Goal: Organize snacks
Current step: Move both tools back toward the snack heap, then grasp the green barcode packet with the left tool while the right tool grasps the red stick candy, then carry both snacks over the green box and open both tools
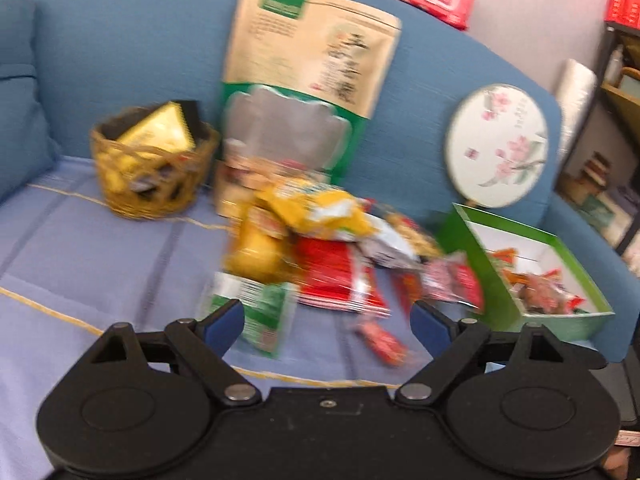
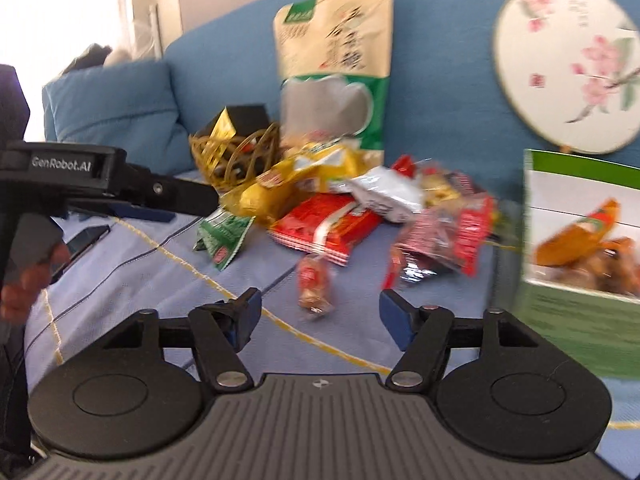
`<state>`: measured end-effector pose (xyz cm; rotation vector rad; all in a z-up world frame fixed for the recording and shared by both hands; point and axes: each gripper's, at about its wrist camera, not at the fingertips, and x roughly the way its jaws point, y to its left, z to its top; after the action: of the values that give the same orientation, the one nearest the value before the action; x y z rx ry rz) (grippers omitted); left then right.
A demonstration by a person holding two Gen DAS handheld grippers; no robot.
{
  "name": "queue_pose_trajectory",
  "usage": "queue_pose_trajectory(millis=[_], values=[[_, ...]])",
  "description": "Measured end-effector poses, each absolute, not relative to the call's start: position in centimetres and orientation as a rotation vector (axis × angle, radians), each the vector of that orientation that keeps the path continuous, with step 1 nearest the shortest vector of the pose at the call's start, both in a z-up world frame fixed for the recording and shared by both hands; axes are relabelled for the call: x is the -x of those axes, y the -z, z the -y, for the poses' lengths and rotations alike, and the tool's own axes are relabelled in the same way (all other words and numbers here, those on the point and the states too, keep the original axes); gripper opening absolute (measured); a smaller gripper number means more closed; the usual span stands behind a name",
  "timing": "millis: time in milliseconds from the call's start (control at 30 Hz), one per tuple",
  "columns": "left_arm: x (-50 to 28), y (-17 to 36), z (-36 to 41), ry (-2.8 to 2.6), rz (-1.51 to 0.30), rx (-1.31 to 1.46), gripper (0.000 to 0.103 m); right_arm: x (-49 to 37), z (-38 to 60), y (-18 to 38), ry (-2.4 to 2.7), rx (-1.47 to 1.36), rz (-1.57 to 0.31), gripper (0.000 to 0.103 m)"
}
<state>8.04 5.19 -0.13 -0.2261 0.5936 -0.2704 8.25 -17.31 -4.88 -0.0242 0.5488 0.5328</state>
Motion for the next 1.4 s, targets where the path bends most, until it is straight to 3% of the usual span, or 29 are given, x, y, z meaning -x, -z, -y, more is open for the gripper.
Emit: queue_pose_trajectory(millis=[167,200,233,500,533,567,667,967,1400], values=[[-10.3,1.4,-6.7,0.228,-0.635,0.193,0.103,-11.0,14.5,6.0,-0.521,0.071,-0.593,0.094],[-10.8,1.8,-6.6,0.216,-0.646,0.176,0.103,-11.5,14.2,6.5,-0.508,0.071,-0.616,0.074],[-11.2,2.2,-6.5,0.214,-0.659,0.160,0.103,-11.8,14.1,6.9,-0.501,0.070,-0.644,0.037],[-13.8,4.4,-5.7,0.193,-0.706,0.140,0.103,-7.7,17.7,6.1,-0.448,0.074,-0.669,0.036],[-14.0,4.6,-5.5,0.183,-0.718,0.125,0.099,-7.1,18.0,5.9,-0.447,0.068,-0.665,0.036],[-14.3,4.9,-5.4,0.177,-0.735,0.108,0.069,-6.6,18.4,5.6,-0.453,0.054,-0.654,0.036],[-13.8,4.7,-5.1,0.186,-0.732,0.069,0.044,-5.9,18.9,4.9,-0.463,0.023,-0.602,0.036],[-11.0,0.6,-2.0,0.394,-0.691,0.138,0.040,-6.4,20.7,3.2,-0.418,-0.019,-0.515,0.036],[-13.3,-3.9,10.2,0.650,-0.607,0.157,0.041,-6.1,30.4,0.2,-0.081,-0.145,-0.339,0.036]])
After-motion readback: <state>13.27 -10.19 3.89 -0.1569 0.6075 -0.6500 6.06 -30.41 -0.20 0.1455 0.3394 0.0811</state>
